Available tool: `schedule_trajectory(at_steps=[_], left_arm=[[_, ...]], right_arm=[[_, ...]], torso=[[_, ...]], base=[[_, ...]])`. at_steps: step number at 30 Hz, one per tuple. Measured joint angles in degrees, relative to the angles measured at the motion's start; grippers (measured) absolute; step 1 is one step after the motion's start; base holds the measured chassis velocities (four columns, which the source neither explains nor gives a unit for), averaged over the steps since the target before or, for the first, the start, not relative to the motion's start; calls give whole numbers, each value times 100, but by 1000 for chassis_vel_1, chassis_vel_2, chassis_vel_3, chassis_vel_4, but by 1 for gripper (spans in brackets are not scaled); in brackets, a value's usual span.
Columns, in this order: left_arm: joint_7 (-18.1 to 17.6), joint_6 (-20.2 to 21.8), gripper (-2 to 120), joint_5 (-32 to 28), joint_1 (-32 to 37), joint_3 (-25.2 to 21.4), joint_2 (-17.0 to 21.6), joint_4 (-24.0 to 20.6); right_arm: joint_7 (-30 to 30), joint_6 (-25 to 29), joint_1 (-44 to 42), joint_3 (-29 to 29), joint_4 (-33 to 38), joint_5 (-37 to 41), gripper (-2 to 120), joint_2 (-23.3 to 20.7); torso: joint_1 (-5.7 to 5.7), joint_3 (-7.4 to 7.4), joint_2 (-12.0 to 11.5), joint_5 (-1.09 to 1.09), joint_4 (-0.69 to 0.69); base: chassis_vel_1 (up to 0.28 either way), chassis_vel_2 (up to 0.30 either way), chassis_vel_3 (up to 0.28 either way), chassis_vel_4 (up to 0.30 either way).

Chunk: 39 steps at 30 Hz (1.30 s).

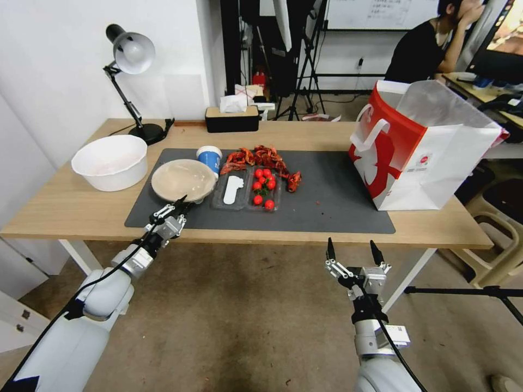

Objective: Pick up the trash from the table and place it into the takeout bag.

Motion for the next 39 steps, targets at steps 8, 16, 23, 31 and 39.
schedule_trajectory(at_steps=[8,16,23,31,39], left_arm=[[6,-12,0,2,-85,55,37,59],[0,-30,0,-72,-186,127,82,-9],[-15,-21,0,-244,-358,294,150,-131],[-121,62,0,-505,-690,566,245,-368],[-123,159,0,-756,-1004,743,371,-487]], right_arm=[[11,11,-2,-5,-18,-53,100,45],[23,13,-2,3,-17,-64,100,67],[40,12,-12,22,1,-74,100,94],[77,8,-40,53,30,-106,100,140],[90,-9,-36,59,44,-148,100,185]], torso=[[0,1,0,0,0],[0,1,0,0,0],[0,1,0,-1,0],[0,1,0,0,0],[0,0,0,-1,1]], base=[[0,0,0,0],[0,0,0,0],[0,0,0,0],[0,0,0,0],[0,0,0,0]])
